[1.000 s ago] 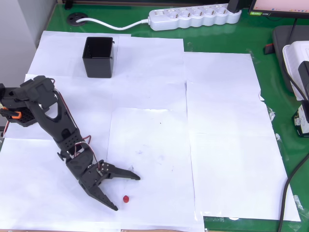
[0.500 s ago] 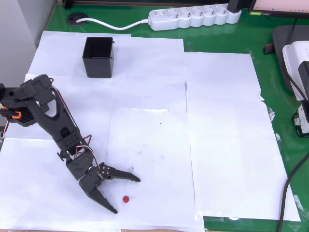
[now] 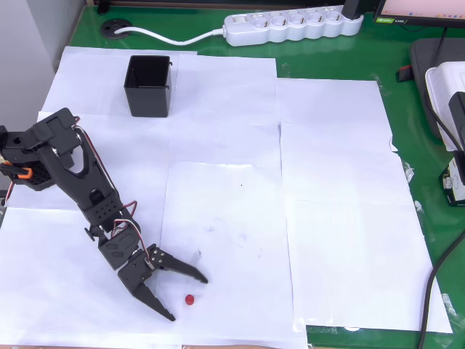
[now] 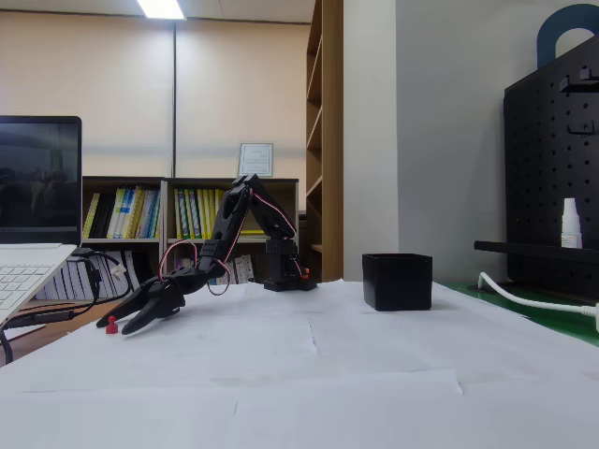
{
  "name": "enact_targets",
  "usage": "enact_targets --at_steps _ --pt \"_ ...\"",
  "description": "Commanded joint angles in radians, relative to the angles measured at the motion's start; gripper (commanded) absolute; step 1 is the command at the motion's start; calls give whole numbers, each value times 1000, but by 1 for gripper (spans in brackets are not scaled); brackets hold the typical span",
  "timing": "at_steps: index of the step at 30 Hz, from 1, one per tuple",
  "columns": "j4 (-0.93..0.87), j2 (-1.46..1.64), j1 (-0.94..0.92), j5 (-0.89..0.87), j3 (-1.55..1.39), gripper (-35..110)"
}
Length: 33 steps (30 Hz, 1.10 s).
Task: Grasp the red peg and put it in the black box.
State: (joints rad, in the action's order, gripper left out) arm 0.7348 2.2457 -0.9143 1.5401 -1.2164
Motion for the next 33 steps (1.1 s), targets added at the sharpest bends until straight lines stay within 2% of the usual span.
enact_targets --at_steps 1,22,33 --pt "-25 -17 -31 25 29 23" --pt "-91 -34 28 103 15 21" --pt "-92 -25 38 106 -2 11"
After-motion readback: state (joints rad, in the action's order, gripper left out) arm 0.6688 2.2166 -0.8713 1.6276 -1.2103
